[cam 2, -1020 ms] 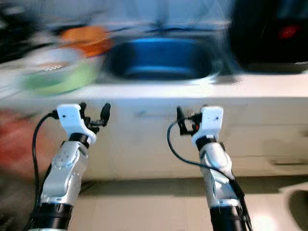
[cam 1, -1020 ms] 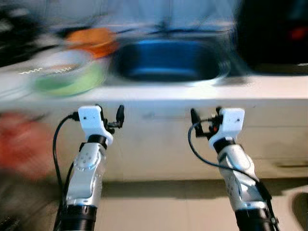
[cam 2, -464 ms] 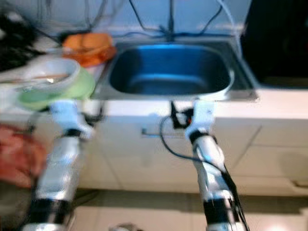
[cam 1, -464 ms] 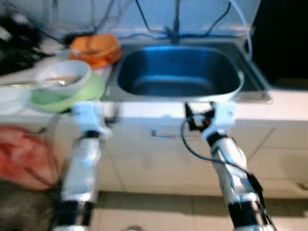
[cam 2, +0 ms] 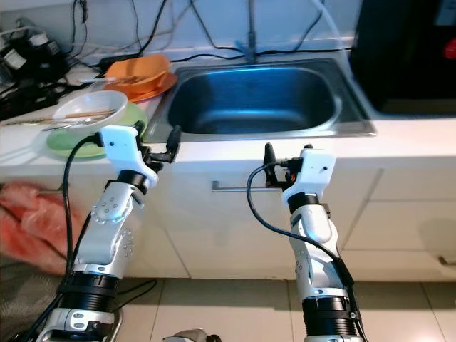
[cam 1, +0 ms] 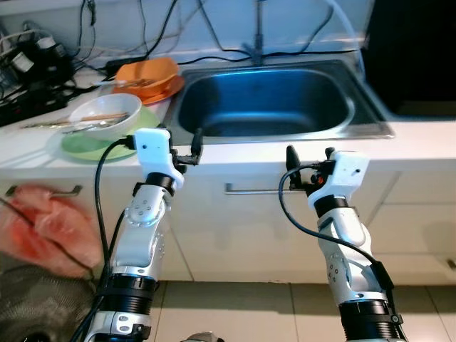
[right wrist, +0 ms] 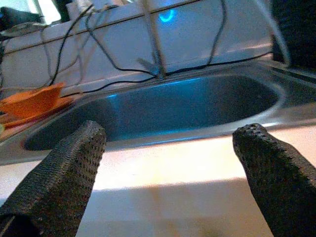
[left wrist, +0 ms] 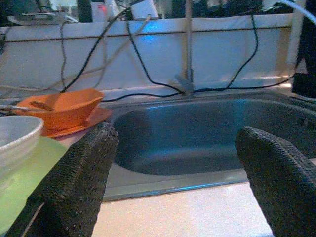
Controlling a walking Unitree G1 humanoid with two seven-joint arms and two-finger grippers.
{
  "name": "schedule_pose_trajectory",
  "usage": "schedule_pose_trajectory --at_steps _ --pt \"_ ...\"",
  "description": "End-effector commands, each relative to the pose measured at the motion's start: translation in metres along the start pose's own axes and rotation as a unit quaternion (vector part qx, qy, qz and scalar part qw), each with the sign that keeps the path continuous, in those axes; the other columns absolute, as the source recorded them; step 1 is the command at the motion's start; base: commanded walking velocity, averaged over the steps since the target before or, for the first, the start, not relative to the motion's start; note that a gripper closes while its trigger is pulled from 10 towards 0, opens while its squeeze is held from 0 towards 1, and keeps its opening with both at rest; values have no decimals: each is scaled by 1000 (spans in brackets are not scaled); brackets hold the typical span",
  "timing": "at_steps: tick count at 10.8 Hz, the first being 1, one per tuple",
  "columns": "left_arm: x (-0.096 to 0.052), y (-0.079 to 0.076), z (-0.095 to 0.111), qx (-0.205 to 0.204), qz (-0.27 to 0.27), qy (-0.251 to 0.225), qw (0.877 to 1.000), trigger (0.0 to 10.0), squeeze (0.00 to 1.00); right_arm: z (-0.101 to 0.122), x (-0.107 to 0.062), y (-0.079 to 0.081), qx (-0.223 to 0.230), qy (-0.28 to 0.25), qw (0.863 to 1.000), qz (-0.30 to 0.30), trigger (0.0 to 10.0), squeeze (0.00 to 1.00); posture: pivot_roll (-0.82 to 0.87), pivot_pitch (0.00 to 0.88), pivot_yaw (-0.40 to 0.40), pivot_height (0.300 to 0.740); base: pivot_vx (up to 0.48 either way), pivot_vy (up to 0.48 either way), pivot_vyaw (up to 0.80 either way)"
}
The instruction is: Kitchen organization
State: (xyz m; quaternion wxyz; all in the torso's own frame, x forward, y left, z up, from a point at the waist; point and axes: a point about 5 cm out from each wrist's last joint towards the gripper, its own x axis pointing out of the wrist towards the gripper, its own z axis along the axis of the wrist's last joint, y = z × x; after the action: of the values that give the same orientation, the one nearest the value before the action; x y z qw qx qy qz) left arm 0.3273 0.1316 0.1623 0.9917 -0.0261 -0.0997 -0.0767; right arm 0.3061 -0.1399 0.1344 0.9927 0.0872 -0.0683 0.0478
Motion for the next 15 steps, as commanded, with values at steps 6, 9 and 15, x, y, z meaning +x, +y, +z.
schedule_pose_trajectory --at_steps 6,9,15 --pt "-6 8 -24 -34 52 31 998 10000 0 16 5 -5 -68 11 997 27 10000 0 114 0 41 740 0 0 0" --pt "-3 1 -26 -51 69 23 996 10000 0 21 5 -6 -91 18 995 40 10000 0 95 0 2 740 0 0 0" --pt "3 4 -22 -25 54 15 998 10000 0 12 5 4 -64 38 997 26 10000 0 127 0 15 740 0 0 0"
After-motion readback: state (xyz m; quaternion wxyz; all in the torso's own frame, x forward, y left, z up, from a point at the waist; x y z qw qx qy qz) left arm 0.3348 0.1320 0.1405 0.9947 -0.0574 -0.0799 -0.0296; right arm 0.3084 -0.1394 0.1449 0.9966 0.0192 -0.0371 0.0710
